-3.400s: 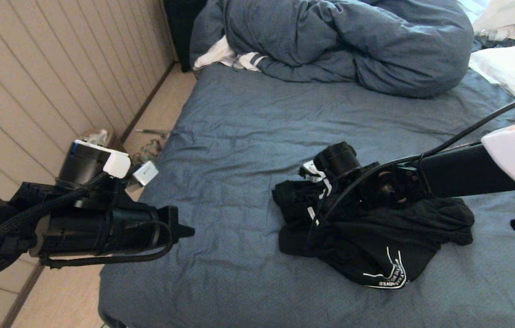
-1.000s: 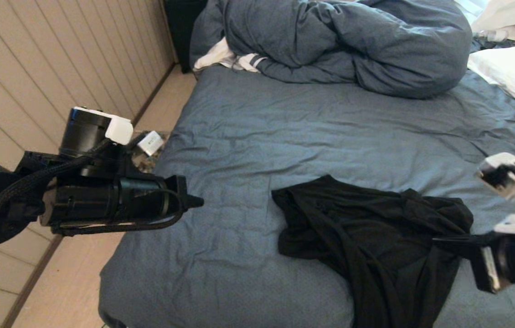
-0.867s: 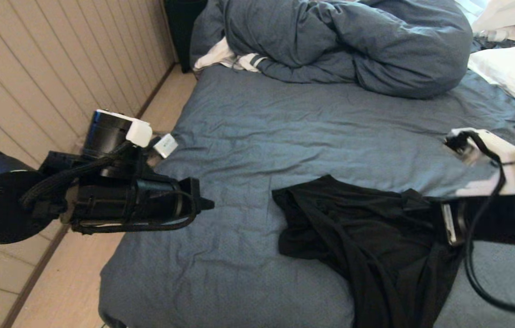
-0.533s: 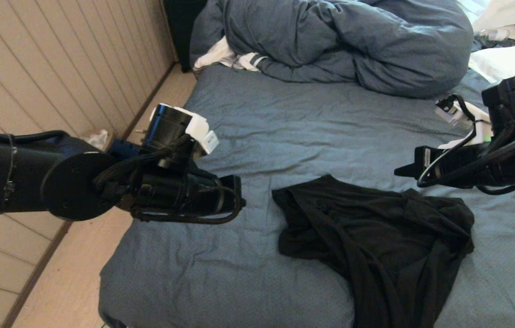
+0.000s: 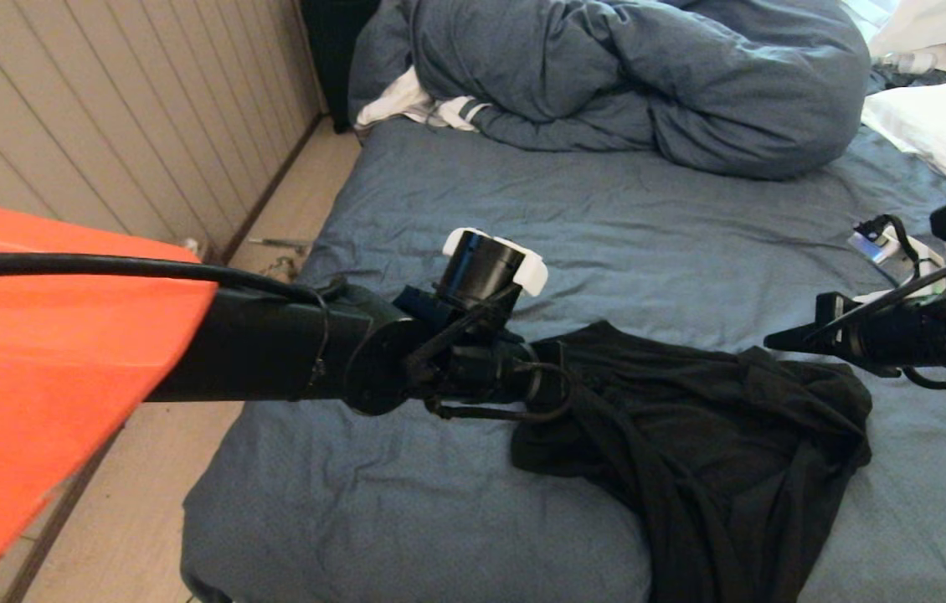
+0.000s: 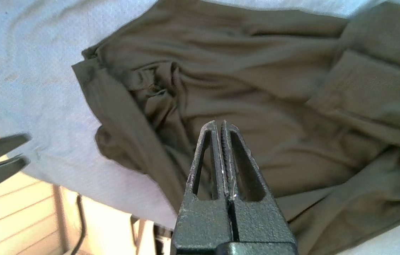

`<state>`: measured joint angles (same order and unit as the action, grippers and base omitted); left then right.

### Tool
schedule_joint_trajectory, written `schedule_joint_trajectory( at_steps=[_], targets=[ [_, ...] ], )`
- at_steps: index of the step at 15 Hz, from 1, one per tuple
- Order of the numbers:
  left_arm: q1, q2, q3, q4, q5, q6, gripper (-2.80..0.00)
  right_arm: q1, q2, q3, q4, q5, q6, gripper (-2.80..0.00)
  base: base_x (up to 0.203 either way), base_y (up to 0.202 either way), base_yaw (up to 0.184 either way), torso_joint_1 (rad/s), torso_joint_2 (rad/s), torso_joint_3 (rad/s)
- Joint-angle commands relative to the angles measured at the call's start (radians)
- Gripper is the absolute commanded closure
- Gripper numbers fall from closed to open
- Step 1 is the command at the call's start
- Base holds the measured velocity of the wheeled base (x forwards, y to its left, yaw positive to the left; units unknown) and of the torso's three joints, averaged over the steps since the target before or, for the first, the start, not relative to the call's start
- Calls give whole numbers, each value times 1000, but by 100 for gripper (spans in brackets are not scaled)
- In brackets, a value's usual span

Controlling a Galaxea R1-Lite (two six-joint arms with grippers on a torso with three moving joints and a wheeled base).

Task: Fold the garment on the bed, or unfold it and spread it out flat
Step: Unford the black T-shirt

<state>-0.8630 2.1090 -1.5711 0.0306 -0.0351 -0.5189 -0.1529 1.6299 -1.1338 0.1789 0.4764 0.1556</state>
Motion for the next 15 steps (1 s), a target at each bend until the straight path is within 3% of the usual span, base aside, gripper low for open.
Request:
schedule_joint_trajectory(
  at_steps=[1, 6, 12, 15],
  targets=[
    [-16, 110, -70, -4, 4, -4, -280, -18, -24, 50, -28, 11, -19, 0, 0, 0, 0, 0, 0, 0],
    [-37, 239, -175, -5, 89, -7, -280, -39, -82, 95, -50, 13, -37, 0, 0, 0, 0, 0, 0, 0],
    [-36, 295, -260, 5, 102, -6, -280, -37, -86, 112, -50, 14, -51, 0, 0, 0, 0, 0, 0, 0],
    [-36, 346, -323, 3, 215, -5, -280, -40, -90, 129, -56, 42, -53, 0, 0, 0, 0, 0, 0, 0]
  ],
)
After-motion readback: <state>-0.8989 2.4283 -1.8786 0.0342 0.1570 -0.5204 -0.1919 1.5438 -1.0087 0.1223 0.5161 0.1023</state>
